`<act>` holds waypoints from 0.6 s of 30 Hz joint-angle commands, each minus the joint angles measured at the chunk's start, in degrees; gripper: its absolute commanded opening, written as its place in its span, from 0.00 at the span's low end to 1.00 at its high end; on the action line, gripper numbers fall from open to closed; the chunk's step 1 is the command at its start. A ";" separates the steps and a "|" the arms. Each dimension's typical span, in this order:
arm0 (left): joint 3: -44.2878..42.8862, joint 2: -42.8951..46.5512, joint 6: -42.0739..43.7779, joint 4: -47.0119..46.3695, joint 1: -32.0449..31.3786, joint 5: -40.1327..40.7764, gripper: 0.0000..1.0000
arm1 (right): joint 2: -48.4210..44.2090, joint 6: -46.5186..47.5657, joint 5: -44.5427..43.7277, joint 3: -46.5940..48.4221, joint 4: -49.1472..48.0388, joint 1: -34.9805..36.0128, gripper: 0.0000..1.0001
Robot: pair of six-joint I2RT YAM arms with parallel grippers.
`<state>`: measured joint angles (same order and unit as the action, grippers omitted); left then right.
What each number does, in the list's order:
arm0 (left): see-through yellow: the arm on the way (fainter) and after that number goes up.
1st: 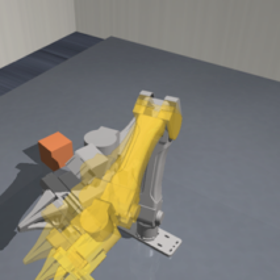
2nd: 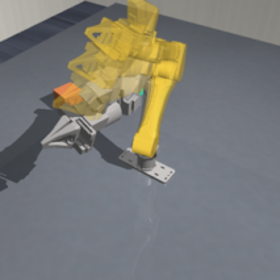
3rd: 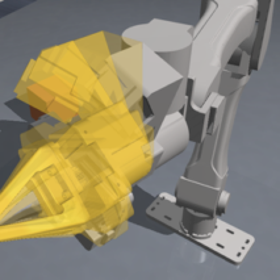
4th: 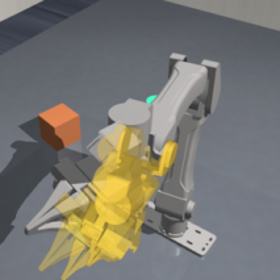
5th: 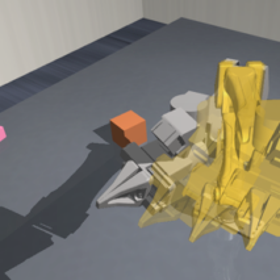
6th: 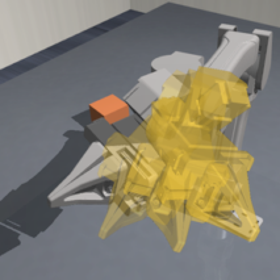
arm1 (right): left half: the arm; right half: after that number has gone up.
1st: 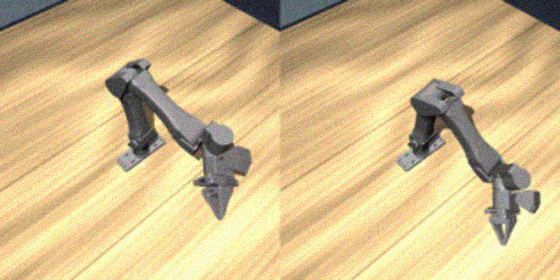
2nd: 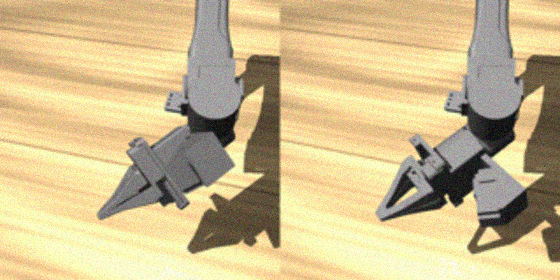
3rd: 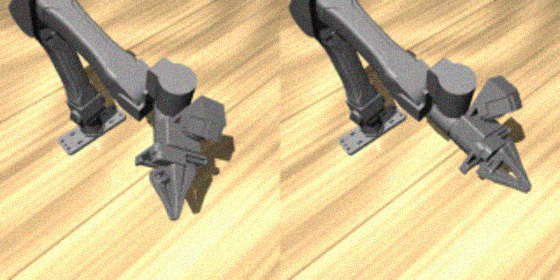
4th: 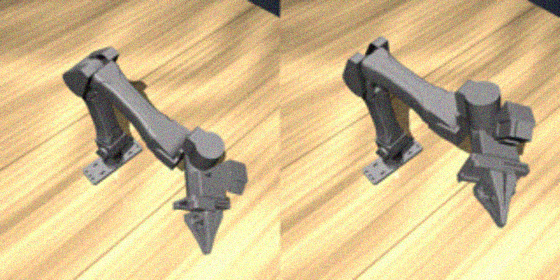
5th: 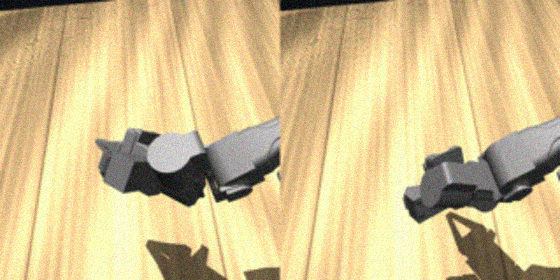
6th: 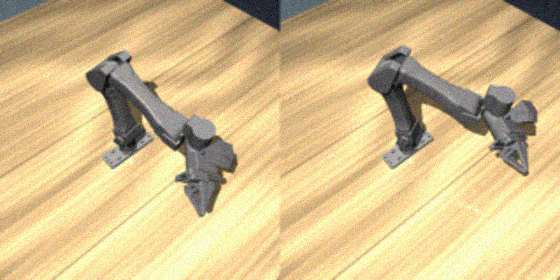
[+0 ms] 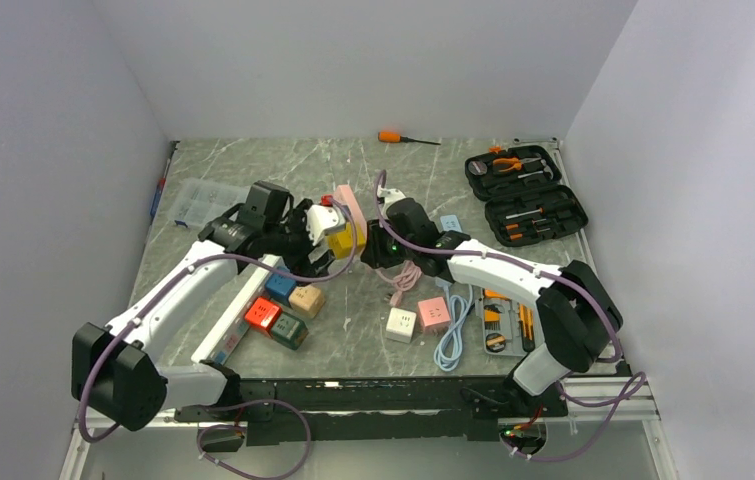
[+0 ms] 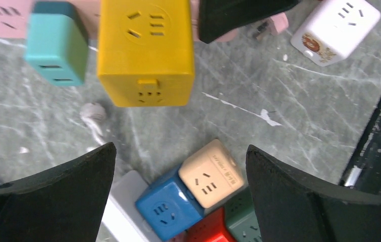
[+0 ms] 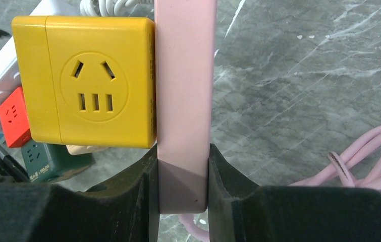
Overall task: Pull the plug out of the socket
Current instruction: Remove the plug from the socket.
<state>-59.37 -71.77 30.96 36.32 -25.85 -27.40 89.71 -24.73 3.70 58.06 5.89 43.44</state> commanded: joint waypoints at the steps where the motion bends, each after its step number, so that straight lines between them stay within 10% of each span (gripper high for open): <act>1: -4.62 3.73 4.21 1.21 -0.56 3.55 0.99 | -4.37 -1.10 0.11 4.25 -3.43 0.06 0.00; 18: 10.18 11.16 2.62 -19.79 -8.57 9.29 0.99 | -8.46 1.10 -4.33 1.90 -4.83 2.96 0.00</act>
<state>-49.87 -60.49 34.85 24.91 -32.88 -22.28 85.78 -24.80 1.32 58.61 7.90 45.17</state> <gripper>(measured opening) 0.994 0.329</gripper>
